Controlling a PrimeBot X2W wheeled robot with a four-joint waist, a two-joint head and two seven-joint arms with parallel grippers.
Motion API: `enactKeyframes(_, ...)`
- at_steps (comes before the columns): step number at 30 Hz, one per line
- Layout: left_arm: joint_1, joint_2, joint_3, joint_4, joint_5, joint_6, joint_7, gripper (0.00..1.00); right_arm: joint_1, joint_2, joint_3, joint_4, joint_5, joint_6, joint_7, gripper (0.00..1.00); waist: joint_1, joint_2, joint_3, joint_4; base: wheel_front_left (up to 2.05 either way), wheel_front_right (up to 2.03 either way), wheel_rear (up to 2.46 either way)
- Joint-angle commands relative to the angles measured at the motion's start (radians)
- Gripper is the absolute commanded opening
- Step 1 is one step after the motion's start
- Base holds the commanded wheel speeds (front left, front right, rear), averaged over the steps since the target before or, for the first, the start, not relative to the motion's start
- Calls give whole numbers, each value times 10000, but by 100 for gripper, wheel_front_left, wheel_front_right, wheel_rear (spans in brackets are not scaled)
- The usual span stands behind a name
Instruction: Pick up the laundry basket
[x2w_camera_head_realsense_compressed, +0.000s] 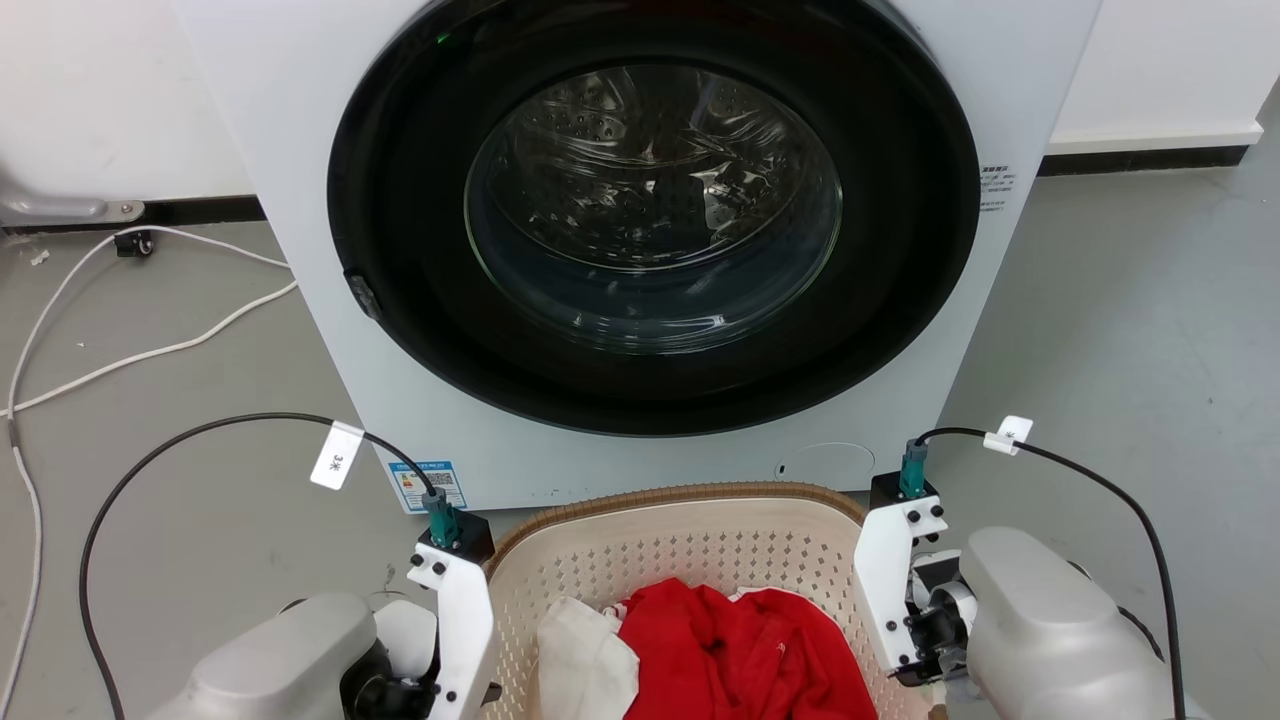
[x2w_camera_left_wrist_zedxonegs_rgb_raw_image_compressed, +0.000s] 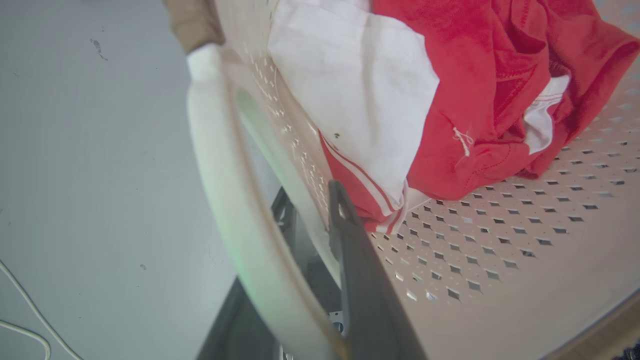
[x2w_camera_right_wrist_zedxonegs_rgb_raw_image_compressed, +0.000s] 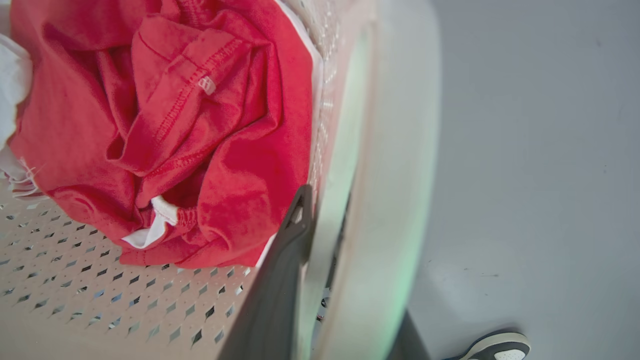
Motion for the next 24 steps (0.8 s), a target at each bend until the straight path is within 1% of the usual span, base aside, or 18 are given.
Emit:
enactKeyframes(1,15,-115,-55,-104,67,-174,15,0,-191,5,58,-30,1,1,-83,0,0,0,0,-2,0,0,0)
enactKeyframes(11,-40,-166,-55,-18,53,-175,-34,0,-262,5,140,67,58,1,-130,0,0,0,-5,13,0,0,0)
enactKeyframes(24,18,-97,-51,105,149,-174,-90,0,-246,-3,219,156,214,1,-126,0,0,0,-52,22,0,0,0)
